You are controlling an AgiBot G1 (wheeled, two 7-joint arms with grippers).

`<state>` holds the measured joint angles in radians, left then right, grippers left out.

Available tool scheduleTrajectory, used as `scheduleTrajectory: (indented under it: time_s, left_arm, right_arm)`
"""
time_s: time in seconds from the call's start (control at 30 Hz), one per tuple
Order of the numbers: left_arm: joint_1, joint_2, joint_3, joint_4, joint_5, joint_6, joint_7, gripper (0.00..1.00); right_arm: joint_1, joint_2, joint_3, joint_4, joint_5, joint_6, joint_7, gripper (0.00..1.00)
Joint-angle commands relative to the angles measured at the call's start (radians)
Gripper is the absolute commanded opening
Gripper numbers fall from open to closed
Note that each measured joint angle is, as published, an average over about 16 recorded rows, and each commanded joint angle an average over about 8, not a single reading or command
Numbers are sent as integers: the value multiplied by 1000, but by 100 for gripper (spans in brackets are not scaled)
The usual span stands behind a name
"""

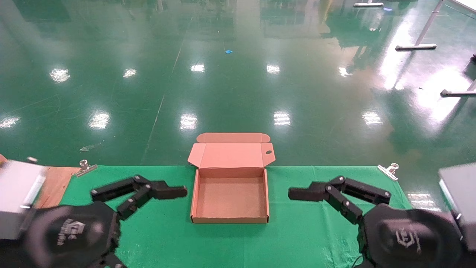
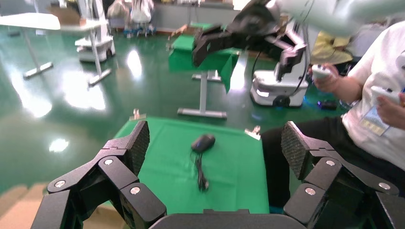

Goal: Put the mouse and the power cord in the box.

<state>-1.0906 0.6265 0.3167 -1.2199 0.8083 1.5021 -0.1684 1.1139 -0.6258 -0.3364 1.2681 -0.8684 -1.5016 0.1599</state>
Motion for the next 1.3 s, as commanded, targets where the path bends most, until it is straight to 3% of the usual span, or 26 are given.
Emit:
scheduleTrajectory:
  time_s: [0.03,0.33,0.5,0.7,1.0,1.3]
  left_arm:
    - [-3,3,9,15,20,-2,1,100]
    - [-82,79,135,243,284,20,109,100]
    - [-150,140,216,394,468,-17,192,100]
    - [-249,201,311,553,692,-94,283,100]
    - [-337,250,415,714,906,-159,343,100]
    - [-346,283,454,780,987,-228,362,100]
  right_arm:
    - [9,0,-13,0,-37,-1,-7,100]
    - [140,-78,-188,-67,-483,2,-119,100]
    - [193,-133,-279,-121,-742,62,-197,100]
    - [240,-207,-362,-210,-967,140,-272,100]
    - [259,-311,-442,-349,-1142,234,-349,100]
    - [252,-370,-455,-454,-1168,301,-388,100]
